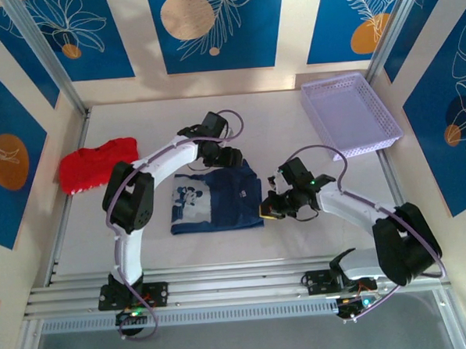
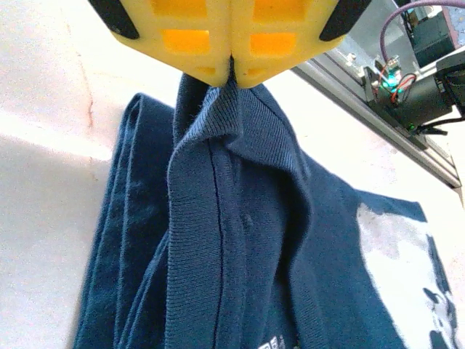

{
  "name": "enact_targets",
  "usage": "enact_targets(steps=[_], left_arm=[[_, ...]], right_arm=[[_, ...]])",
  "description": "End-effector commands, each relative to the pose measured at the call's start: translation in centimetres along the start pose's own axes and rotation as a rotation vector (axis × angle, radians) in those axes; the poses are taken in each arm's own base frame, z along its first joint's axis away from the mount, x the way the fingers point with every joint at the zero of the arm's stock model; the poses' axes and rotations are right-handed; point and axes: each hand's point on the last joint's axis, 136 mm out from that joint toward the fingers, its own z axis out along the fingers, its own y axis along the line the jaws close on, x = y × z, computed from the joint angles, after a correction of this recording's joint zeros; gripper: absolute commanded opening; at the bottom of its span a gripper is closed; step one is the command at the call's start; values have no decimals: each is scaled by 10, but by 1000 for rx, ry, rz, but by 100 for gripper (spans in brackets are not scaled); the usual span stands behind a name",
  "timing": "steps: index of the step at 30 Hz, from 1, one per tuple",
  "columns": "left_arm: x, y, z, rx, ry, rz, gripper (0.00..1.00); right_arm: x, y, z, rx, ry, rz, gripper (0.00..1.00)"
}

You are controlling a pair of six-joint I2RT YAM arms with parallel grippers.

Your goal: Fold the inside-out t-shirt

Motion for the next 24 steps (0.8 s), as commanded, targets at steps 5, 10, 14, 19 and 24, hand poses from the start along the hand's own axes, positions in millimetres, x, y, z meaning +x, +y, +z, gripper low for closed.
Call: enact_targets(steps=[5, 10, 14, 19, 24], left_arm=[[-9, 1, -20, -39, -31, 49, 69], [-6, 10, -28, -81, -36, 62, 69], [1, 24, -42, -110, -50, 57, 70], [36, 54, -61, -132, -27, 3, 71], [80, 68, -72, -118, 4, -62, 72]], right_arm=[[32, -28, 22, 45, 103, 102, 4], [20, -46, 19, 130, 81, 98, 16], [9, -42, 4, 160, 37, 59, 33], [-15, -22, -14, 128, -78, -4, 37], [-81, -7, -21, 100, -235, -42, 37]])
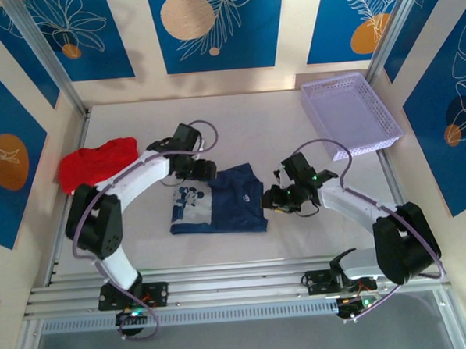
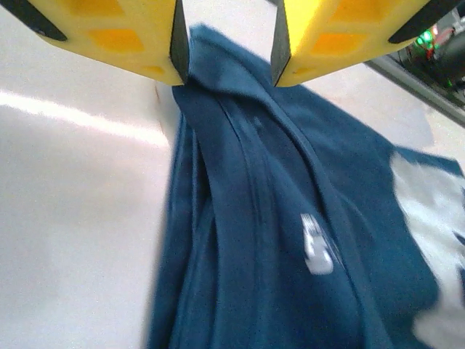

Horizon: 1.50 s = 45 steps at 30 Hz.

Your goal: Fold the inside-out t-shirt

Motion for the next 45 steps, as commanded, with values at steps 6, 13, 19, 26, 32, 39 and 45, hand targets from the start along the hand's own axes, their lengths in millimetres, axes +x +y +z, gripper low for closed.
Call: enact_targets(steps=[6, 13, 19, 26, 32, 39, 45], left_arm=[[39, 12, -17, 3, 10, -51, 72], [43, 16, -23, -13, 3, -42, 72], [44, 18, -23, -20, 6, -40, 72], [47, 19, -21, -22, 16, -42, 72], [57, 16, -21, 7, 37, -43, 72], [86, 10, -5, 78, 117, -43, 72], [93, 12, -3, 76, 135, -35, 72]], right_arm=[[-108, 14, 22, -5, -149, -83, 38], [-128, 16, 59, -3, -94, -112, 38], [-127, 10, 70, 37, -62, -131, 22], [-128, 2, 52, 65, -80, -141, 4], [-126, 0, 31, 33, -87, -130, 4], [-127, -19, 37, 59, -38, -87, 7], [-127, -45, 43, 158, 19, -38, 16]])
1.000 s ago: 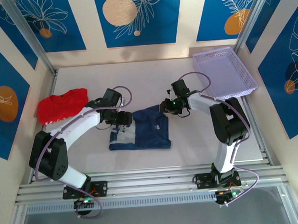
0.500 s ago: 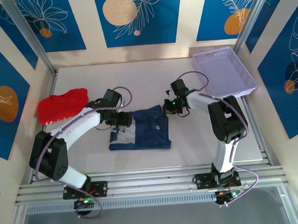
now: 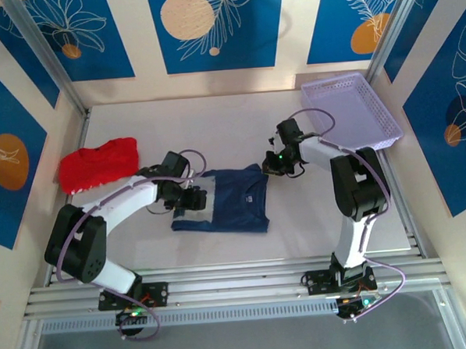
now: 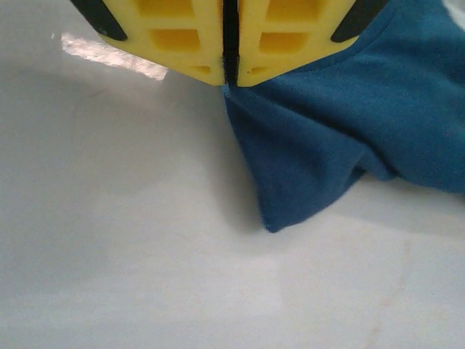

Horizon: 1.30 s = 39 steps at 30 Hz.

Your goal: Fold the inside-out t-shirt

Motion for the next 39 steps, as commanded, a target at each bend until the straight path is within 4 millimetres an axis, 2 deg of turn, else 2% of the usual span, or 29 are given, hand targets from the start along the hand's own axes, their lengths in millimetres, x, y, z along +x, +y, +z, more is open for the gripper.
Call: enact_targets(steps=[1, 6, 8, 10, 13, 16, 19, 22, 24, 27, 30, 33, 35, 39], left_arm=[[-3, -5, -6, 30, -21, 21, 72], [-19, -2, -16, -12, -86, 34, 73], [-29, -1, -18, -22, -113, 32, 73], [-41, -2, -18, -17, -138, 19, 73], [-61, -6, -11, 21, -153, -5, 73], [-83, -8, 0, 66, -149, -24, 73], [-94, 0, 17, 55, -108, -28, 73], [-90, 14, 32, 36, -56, -47, 73], [-81, 20, 37, 27, -31, -54, 73], [-63, 19, 39, 52, -4, -57, 72], [-38, 18, 38, 59, 15, -81, 72], [-12, 2, 36, 95, 12, -98, 72], [3, -15, 34, 108, 3, -96, 72], [20, -81, 28, 218, -15, 12, 73]], right_arm=[[5, -12, -5, 59, 44, 11, 19], [-1, -3, -34, 80, -14, -26, 29], [7, 6, -44, 55, -27, -35, 32], [25, 26, -47, -16, -16, -48, 32], [64, 55, -39, -124, 48, -35, 32], [99, 75, -27, -179, 107, -17, 30], [118, 73, -15, -165, 139, -1, 28], [120, 57, -3, -122, 157, 26, 27], [114, 50, 3, -104, 159, 32, 26], [96, 39, 13, -70, 155, 34, 25], [66, 23, 24, -19, 141, 47, 23], [26, 18, 30, -7, 103, 40, 23], [-5, 27, 33, -11, 74, 12, 23], [-63, 85, 34, -111, 25, -125, 25]])
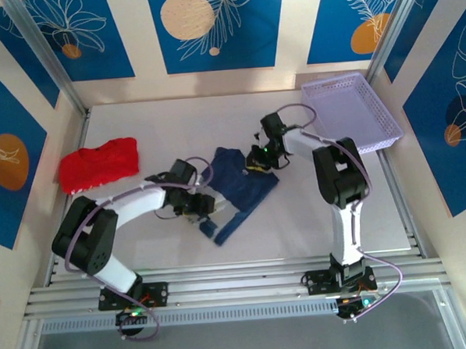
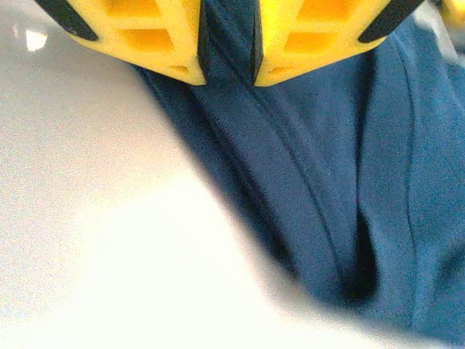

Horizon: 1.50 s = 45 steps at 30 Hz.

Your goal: Fold the inside-out t-shirt

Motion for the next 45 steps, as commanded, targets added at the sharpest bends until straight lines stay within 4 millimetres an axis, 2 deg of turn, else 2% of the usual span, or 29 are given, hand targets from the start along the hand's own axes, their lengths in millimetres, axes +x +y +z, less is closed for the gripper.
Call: enact_targets(steps=[1, 3, 5, 8, 11, 14, 15, 18, 21, 24, 27, 34, 38, 45], left_arm=[[4, -61, -3, 149, -18, 46, 73], [0, -83, -9, 207, -15, 101, 73], [-16, -84, -23, 193, -74, 141, 74], [-53, -69, -49, 209, -176, 113, 75], [-101, -36, -58, 199, -259, 35, 81], [-142, -8, -50, 145, -259, 19, 83], [-155, -1, -45, 143, -253, 20, 83], [-185, 12, -28, 134, -228, 52, 84], [-203, 20, -6, 112, -170, 101, 85], [-213, 21, 15, 123, -118, 130, 86], [-216, 15, 27, 178, -88, 144, 88], [-204, 5, 49, 253, -21, 174, 88], [-197, 0, 58, 289, 10, 187, 83], [-195, -11, 62, 355, 21, 195, 62]], right_arm=[[-28, 43, -4, -40, -6, -146, 25], [-40, 59, -19, -36, -35, -206, 27], [-43, 57, -39, -26, -72, -218, 28], [-32, 35, -70, -36, -115, -168, 35], [-13, 5, -90, -26, -144, -102, 43], [3, -28, -97, -4, -144, -20, 51], [8, -37, -96, -6, -137, 11, 57], [12, -54, -92, -25, -133, 71, 70], [10, -57, -81, -41, -119, 84, 74], [7, -57, -67, -46, -94, 93, 75], [7, -56, -54, -49, -68, 89, 75], [13, -57, -33, -51, -25, 94, 74], [15, -52, -23, -53, -7, 84, 70], [11, -42, -18, -82, -15, 87, 52]])
